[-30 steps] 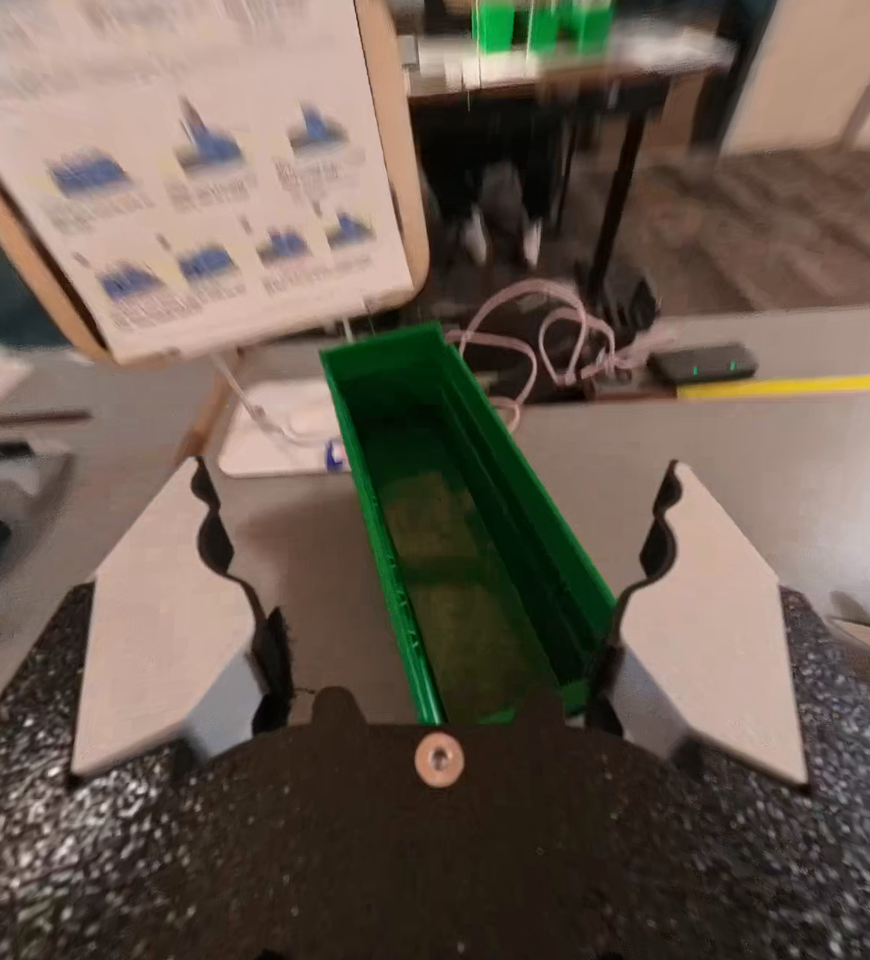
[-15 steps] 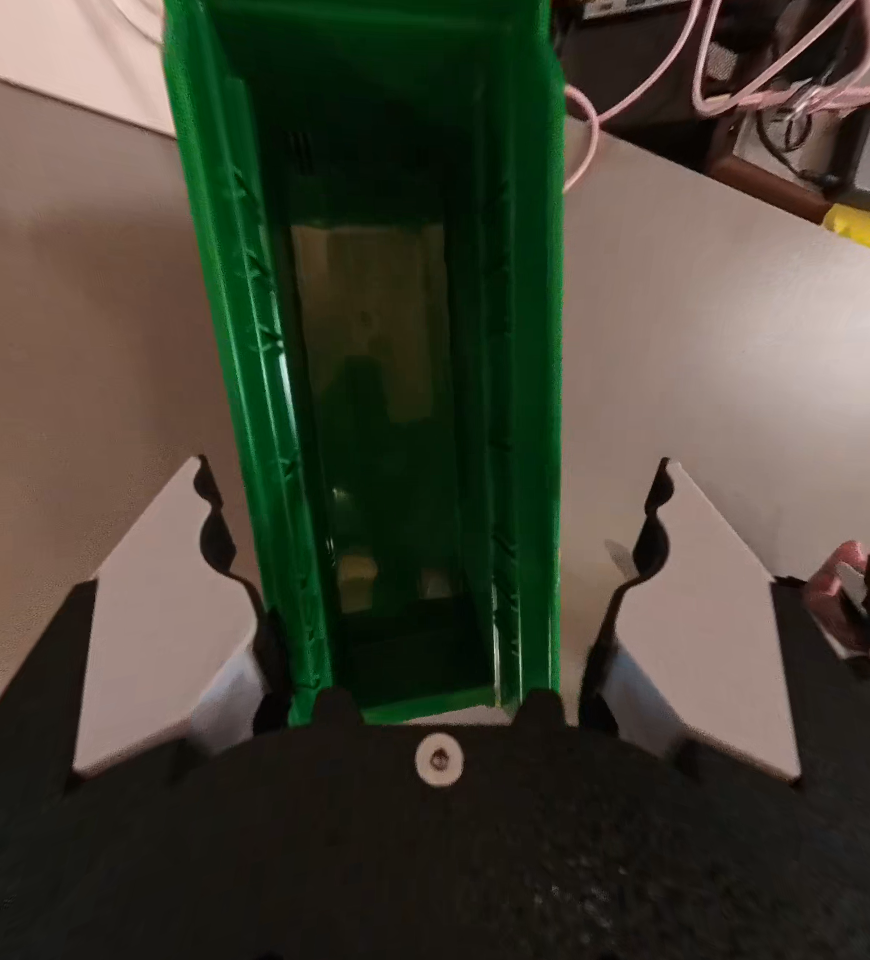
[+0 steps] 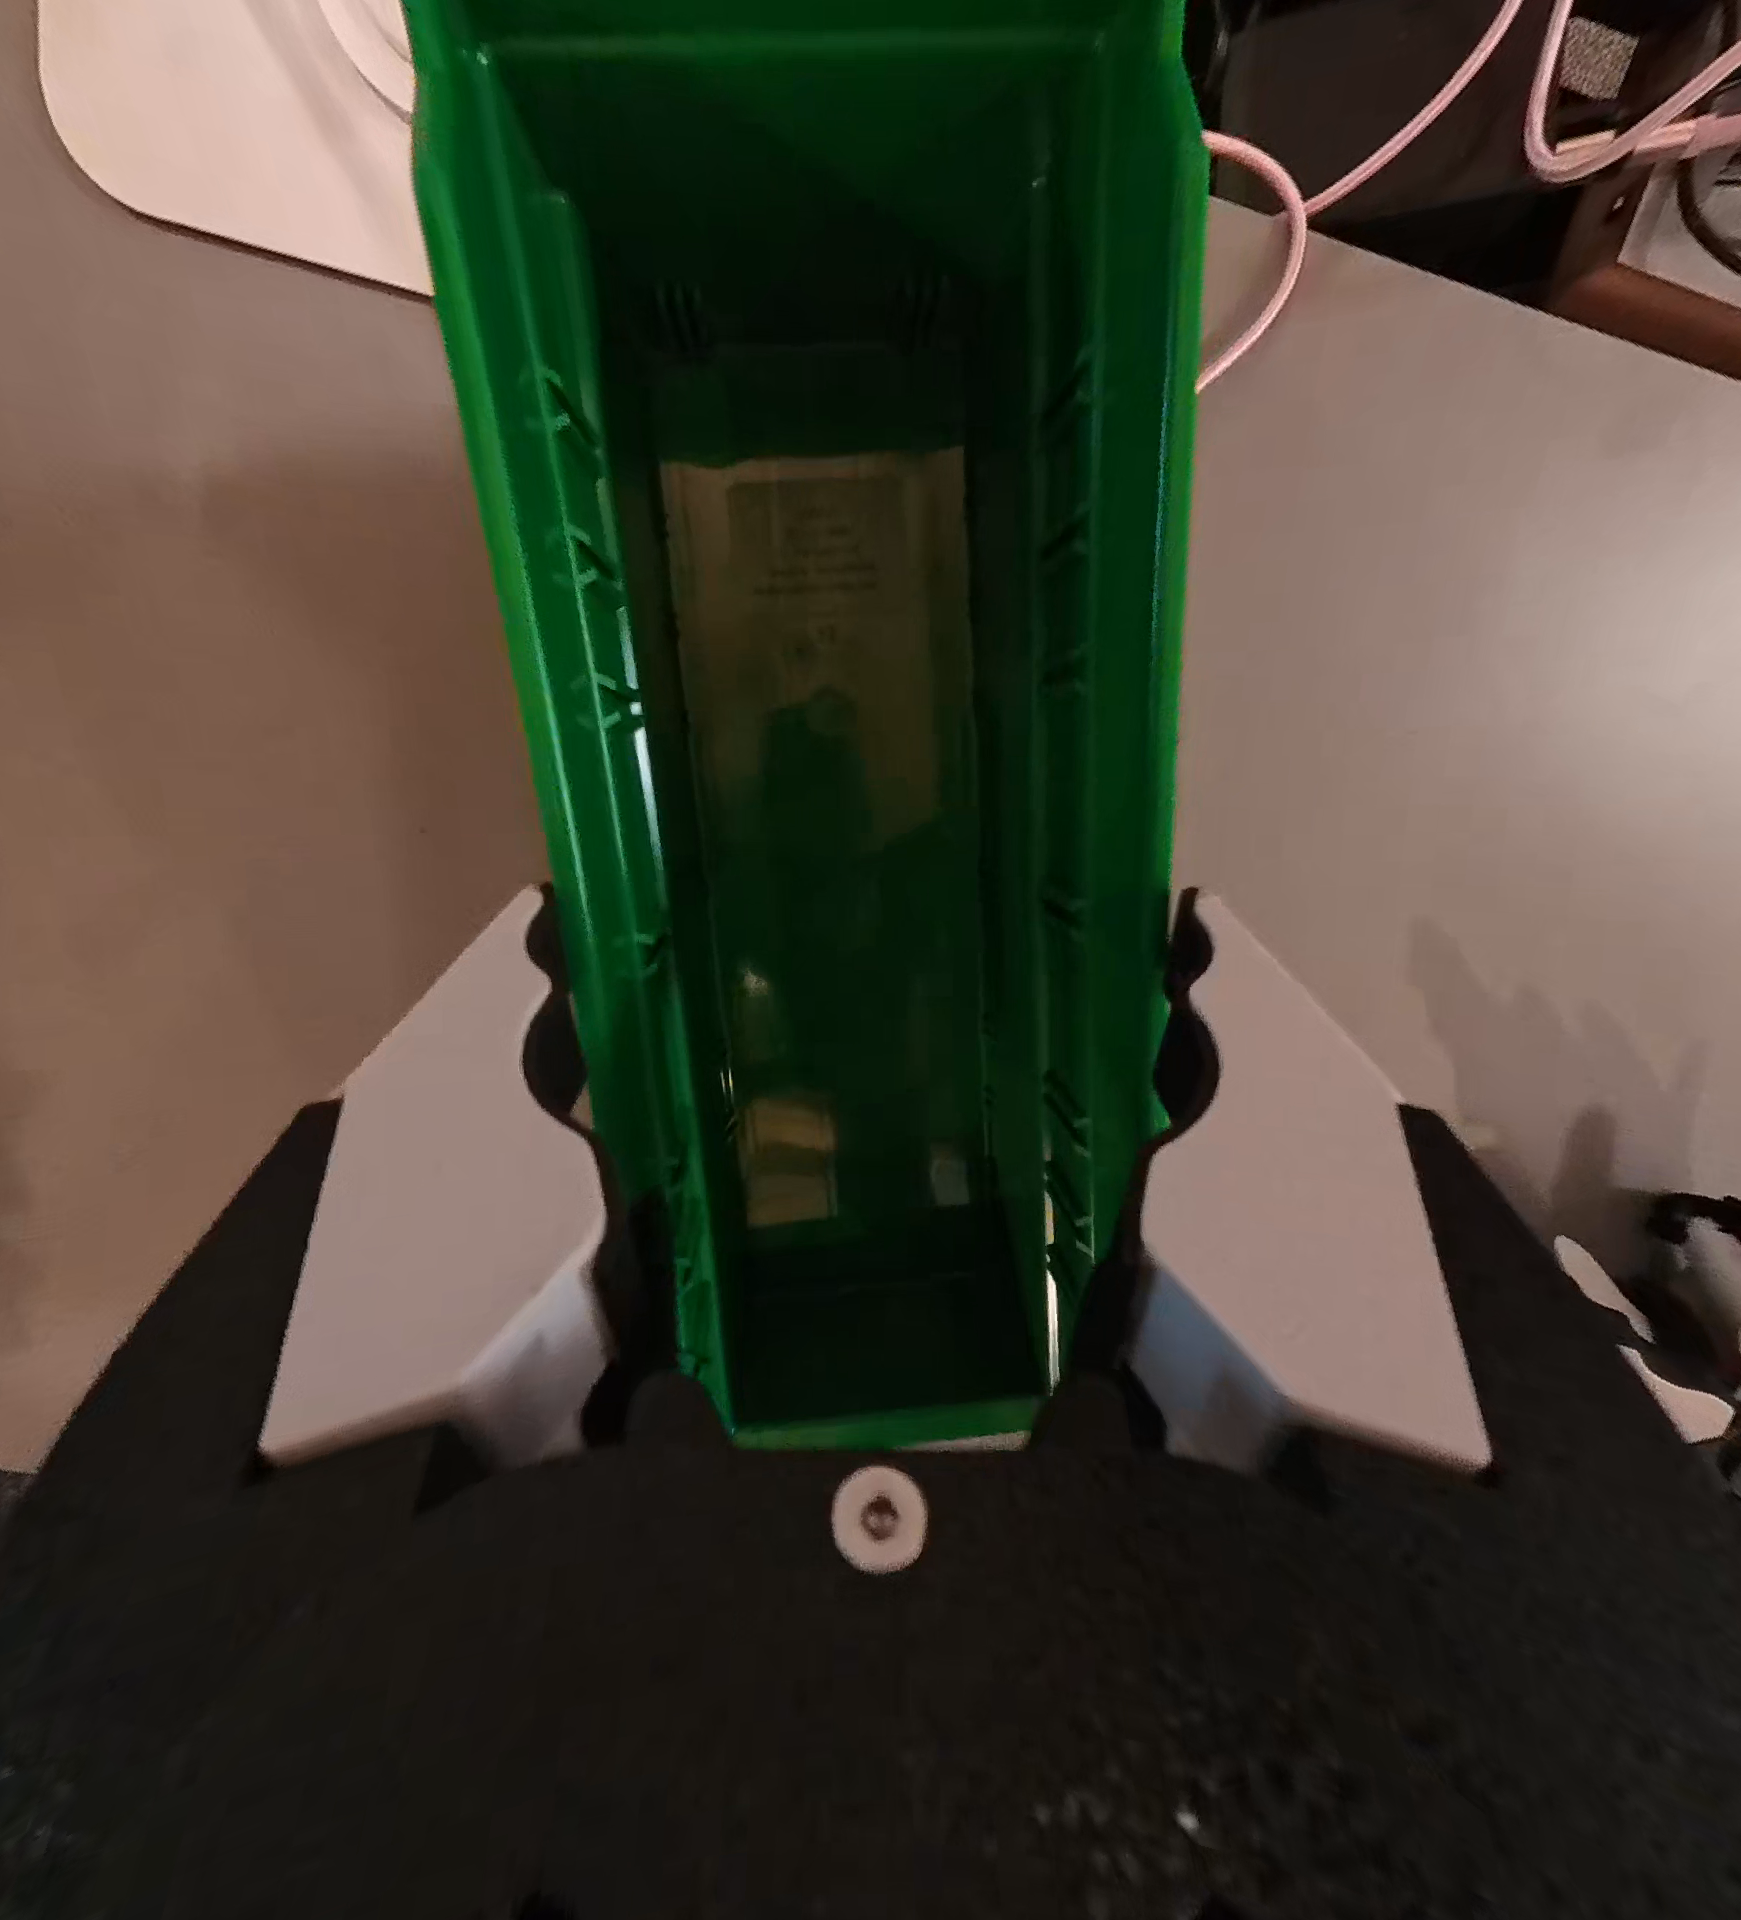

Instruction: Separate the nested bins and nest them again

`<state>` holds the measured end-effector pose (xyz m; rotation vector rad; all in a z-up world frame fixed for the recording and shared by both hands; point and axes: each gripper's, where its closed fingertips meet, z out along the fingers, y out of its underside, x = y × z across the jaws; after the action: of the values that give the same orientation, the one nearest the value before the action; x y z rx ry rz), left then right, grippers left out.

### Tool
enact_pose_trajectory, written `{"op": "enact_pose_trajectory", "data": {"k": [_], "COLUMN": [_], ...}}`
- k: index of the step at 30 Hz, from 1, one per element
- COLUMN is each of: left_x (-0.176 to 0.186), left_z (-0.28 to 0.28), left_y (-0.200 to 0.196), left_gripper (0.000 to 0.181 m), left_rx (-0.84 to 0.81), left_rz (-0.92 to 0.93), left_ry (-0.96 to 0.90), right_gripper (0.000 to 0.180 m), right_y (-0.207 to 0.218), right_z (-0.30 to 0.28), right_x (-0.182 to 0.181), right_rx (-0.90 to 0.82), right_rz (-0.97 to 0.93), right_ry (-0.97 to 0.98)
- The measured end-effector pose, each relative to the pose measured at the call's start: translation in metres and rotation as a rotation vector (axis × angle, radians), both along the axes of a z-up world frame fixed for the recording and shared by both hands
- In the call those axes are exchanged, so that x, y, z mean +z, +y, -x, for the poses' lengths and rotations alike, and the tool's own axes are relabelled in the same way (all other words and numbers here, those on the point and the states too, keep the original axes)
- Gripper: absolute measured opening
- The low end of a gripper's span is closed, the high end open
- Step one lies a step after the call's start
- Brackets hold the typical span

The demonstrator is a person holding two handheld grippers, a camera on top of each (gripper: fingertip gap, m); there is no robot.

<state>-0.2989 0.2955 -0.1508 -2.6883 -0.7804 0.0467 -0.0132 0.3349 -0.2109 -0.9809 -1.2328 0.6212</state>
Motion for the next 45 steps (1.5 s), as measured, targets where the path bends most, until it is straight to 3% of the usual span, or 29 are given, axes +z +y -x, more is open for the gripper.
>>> {"op": "enact_pose_trajectory", "data": {"k": [17,26,30,36,40,45], "left_x": [0.010,0.083,0.118,0.142,0.125,0.068], "left_z": [-0.004,-0.003,-0.022,-0.086,-0.133,-0.200], "left_y": [-0.005,0.004,0.016,0.056,0.091,0.130], "left_gripper": [0.099,0.101,0.101,0.100,0.100,0.100], "left_rx": [-0.018,-0.021,-0.076,-0.248,-0.301,-0.433], "left_rz": [0.014,-0.084,-0.130,-0.178,-0.226,-0.185], "left_ry": [-0.009,0.110,0.150,0.163,0.024,-0.059], "right_gripper": [0.093,0.093,0.093,0.086,0.086,0.086], "right_y": [-0.001,0.004,0.041,0.143,0.203,0.242], "right_z": [0.001,-0.001,-0.021,-0.105,-0.174,-0.249], "right_x": [-0.001,0.002,0.021,0.042,0.045,0.049], "right_rx": [0.001,-0.018,-0.139,-0.449,-0.640,-0.835], "right_rz": [-0.009,0.001,-0.036,-0.053,0.074,0.097], "right_ry": [-0.009,0.009,0.089,0.222,0.333,0.429]}}
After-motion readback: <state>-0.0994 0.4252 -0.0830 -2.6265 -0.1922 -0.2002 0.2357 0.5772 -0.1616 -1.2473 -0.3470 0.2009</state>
